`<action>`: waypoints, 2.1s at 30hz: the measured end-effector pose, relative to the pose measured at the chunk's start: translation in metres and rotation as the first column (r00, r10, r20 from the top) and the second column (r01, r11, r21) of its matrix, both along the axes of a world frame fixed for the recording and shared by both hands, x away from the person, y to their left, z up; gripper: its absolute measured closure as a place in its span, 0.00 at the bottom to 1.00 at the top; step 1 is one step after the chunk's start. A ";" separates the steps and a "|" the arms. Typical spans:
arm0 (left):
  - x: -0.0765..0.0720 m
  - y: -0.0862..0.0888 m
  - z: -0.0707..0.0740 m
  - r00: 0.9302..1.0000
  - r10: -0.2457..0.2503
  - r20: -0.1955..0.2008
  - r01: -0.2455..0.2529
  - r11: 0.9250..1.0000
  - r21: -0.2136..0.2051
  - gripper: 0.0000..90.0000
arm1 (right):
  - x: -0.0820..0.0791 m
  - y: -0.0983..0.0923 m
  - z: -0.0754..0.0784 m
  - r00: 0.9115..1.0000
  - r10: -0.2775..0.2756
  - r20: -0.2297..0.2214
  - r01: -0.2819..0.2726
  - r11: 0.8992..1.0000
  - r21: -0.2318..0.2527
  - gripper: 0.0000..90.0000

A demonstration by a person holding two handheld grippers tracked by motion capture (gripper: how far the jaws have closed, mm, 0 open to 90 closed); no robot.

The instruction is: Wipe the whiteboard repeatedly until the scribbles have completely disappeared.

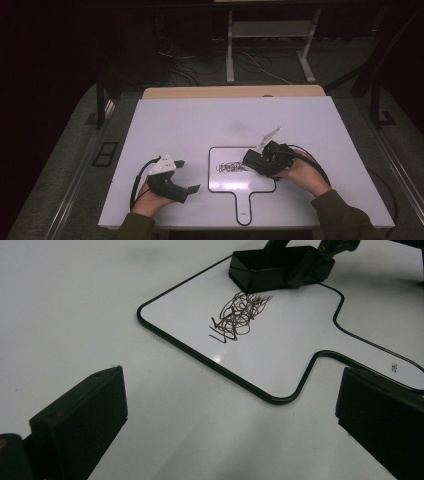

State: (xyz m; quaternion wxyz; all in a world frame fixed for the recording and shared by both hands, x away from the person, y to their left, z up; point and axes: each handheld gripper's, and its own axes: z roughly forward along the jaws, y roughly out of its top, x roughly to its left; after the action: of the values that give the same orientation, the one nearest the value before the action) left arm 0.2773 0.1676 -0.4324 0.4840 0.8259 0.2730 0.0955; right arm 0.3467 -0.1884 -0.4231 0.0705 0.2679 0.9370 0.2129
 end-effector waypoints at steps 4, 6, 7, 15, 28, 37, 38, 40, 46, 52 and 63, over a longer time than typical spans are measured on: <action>0.000 0.000 0.000 1.000 0.001 0.000 -0.001 1.000 0.000 0.00 | 0.001 0.001 0.000 1.000 0.006 -0.011 -0.006 1.000 0.007 0.43; 0.000 0.000 0.000 1.000 0.000 0.000 0.000 1.000 0.001 0.00 | 0.006 -0.002 0.000 1.000 -0.011 0.000 0.011 1.000 0.004 0.43; 0.000 0.000 0.000 1.000 0.001 -0.001 -0.001 1.000 0.001 0.00 | 0.009 -0.002 0.000 1.000 -0.024 -0.001 0.024 1.000 0.006 0.43; 0.000 0.000 -0.001 1.000 0.001 -0.002 -0.001 1.000 0.002 0.00 | 0.026 -0.001 -0.001 0.998 -0.065 0.001 0.065 0.998 0.011 0.43; 0.000 0.000 0.000 1.000 0.000 0.000 0.000 1.000 0.002 0.00 | 0.015 0.025 0.000 1.000 0.020 0.000 -0.020 1.000 -0.002 0.43; 0.000 0.000 0.000 1.000 0.001 0.001 -0.001 1.000 0.001 0.00 | 0.003 0.043 0.001 0.996 0.084 -0.001 -0.084 0.996 -0.009 0.43; 0.000 0.000 0.000 1.000 0.000 0.001 0.000 1.000 0.001 0.00 | 0.004 0.043 0.001 0.996 0.085 -0.003 -0.085 0.996 -0.009 0.43; 0.000 0.000 0.000 1.000 0.000 0.000 0.000 1.000 0.002 0.00 | 0.008 0.042 0.001 0.998 0.068 -0.004 -0.068 0.998 -0.009 0.43; 0.000 0.000 0.000 1.000 0.000 0.000 0.000 1.000 0.001 0.00 | 0.027 0.037 0.001 1.000 0.010 0.002 -0.010 1.000 -0.007 0.43; 0.000 0.000 0.000 1.000 0.001 0.000 -0.001 1.000 -0.003 0.00 | 0.032 0.038 0.001 1.000 0.001 0.002 -0.001 1.000 -0.011 0.43; -0.001 0.000 0.000 1.000 0.002 0.002 -0.002 1.000 -0.002 0.00 | 0.007 0.054 0.002 0.996 0.090 -0.004 -0.090 0.996 -0.022 0.43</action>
State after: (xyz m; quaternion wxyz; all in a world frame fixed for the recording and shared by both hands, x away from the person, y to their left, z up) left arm 0.2767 0.1678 -0.4321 0.4851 0.8250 0.2733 0.0964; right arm 0.3535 -0.1345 -0.4212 0.0623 0.2248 0.9505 0.2052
